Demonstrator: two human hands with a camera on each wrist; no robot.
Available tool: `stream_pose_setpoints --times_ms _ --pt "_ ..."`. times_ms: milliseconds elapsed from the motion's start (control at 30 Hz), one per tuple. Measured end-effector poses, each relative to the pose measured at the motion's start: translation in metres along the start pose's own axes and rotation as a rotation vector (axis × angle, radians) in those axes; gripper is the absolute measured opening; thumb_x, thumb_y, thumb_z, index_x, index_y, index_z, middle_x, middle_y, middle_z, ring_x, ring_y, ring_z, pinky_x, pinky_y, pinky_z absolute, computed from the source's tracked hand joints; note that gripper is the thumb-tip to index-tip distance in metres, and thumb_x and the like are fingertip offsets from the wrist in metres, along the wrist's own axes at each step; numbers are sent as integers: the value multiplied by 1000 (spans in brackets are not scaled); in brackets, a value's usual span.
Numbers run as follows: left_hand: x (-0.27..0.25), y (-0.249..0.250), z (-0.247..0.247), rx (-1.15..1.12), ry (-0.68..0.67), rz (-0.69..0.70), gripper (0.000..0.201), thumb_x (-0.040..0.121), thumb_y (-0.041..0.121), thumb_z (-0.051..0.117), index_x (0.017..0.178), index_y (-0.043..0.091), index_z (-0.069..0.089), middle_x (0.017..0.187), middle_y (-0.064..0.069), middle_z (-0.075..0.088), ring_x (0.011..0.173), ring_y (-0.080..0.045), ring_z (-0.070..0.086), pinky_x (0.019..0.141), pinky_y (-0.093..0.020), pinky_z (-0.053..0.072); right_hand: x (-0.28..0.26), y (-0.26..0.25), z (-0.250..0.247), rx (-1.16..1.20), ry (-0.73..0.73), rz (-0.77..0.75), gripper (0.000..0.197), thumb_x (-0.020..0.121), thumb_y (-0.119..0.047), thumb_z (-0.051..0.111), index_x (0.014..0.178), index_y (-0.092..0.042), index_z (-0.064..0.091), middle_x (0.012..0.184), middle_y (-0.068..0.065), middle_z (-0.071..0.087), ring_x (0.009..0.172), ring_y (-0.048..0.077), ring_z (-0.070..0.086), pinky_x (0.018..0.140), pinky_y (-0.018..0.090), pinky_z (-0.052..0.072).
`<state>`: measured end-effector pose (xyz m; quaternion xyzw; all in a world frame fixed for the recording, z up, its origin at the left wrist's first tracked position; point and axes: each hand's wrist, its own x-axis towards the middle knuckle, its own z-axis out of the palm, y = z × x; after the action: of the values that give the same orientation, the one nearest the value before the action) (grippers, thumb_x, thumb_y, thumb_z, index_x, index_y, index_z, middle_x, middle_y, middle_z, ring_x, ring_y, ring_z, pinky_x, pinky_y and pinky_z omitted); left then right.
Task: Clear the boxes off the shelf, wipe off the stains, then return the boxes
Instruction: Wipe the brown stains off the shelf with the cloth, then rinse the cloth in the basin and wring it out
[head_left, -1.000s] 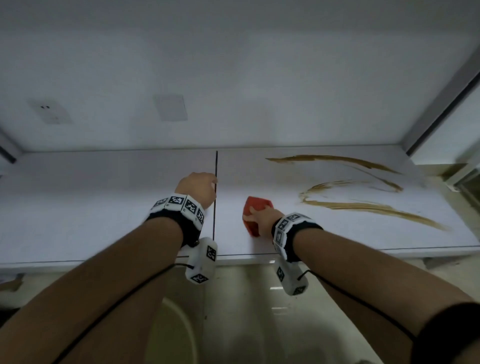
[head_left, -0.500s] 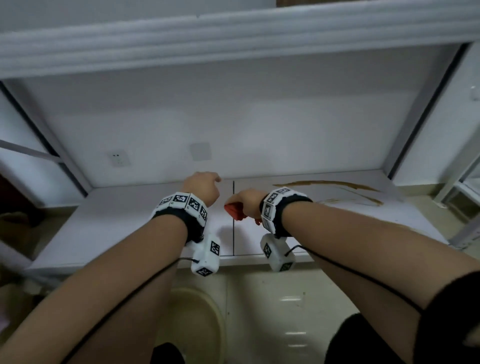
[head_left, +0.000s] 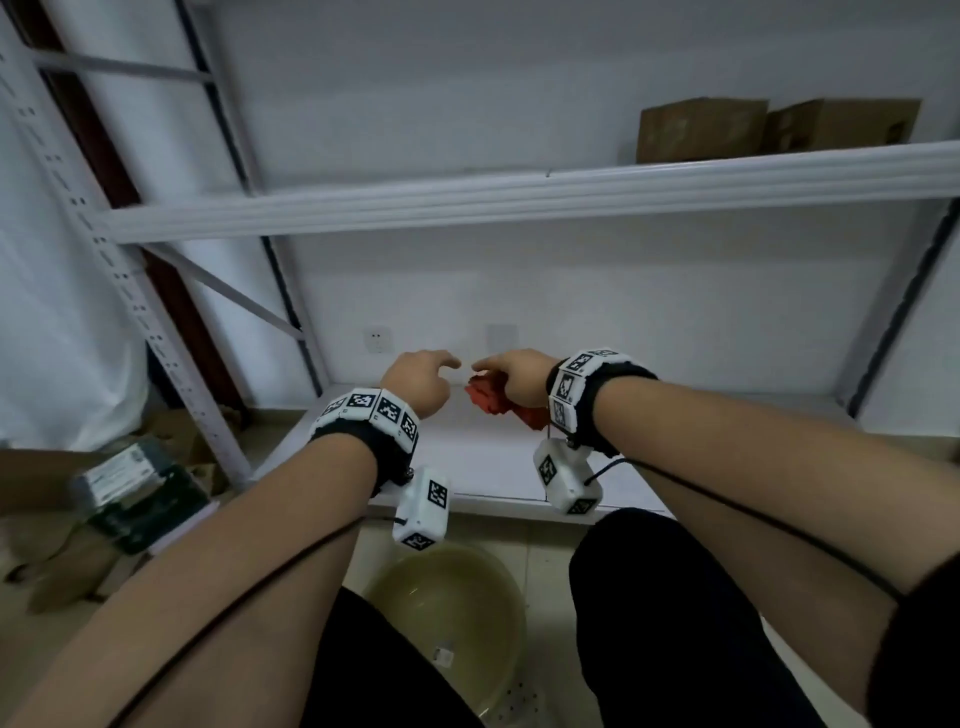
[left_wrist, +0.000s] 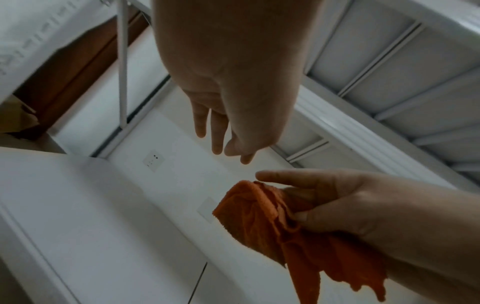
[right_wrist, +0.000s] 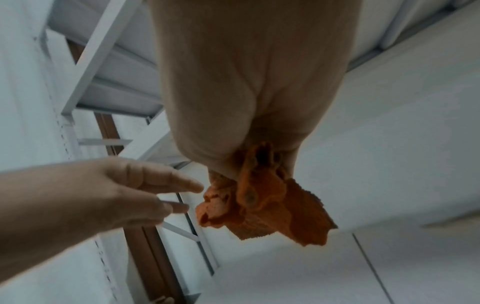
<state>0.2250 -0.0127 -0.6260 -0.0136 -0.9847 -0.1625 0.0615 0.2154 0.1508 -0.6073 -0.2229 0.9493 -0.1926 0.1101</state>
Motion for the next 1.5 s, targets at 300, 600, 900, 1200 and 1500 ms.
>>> stream_pose_setpoints --times_ms 300,600,900,1200,1500 --pt "-68 -35 7 -43 -25 -92 50 90 2 43 136 21 50 140 -7 50 118 -25 55 94 -24 41 -7 -11 56 440 -4 53 53 90 4 37 140 -14 44 137 16 51 82 9 65 65 19 44" --pt "-75 -57 65 -112 -138 -121 46 89 4 49 132 19 55 136 -5 55 121 -24 52 100 -25 37 -2 -8 119 633 -112 91 35 92 -6 49 126 -9 55 100 14 62 63 18 55 71 33 48" --pt "-55 -125 154 -221 -266 -248 15 82 7 60 94 9 70 100 -8 71 99 -23 63 86 -25 45 51 13 207 581 -226 181 10 90 -21 58 95 -13 61 90 7 61 83 20 56 75 29 46" --pt "-57 -193 243 8 -543 -324 30 96 13 42 115 3 62 119 -14 63 110 -27 59 93 -29 42 115 71 321 520 -245 463 17 96 -11 40 102 -4 54 117 22 60 104 39 59 93 48 49" --pt "-58 -231 323 -32 -649 -467 36 99 19 40 133 13 49 131 -11 56 118 -29 55 100 -36 44 134 102 374 391 -549 491 45 94 -9 48 138 -1 40 137 18 48 125 32 47 99 33 39"
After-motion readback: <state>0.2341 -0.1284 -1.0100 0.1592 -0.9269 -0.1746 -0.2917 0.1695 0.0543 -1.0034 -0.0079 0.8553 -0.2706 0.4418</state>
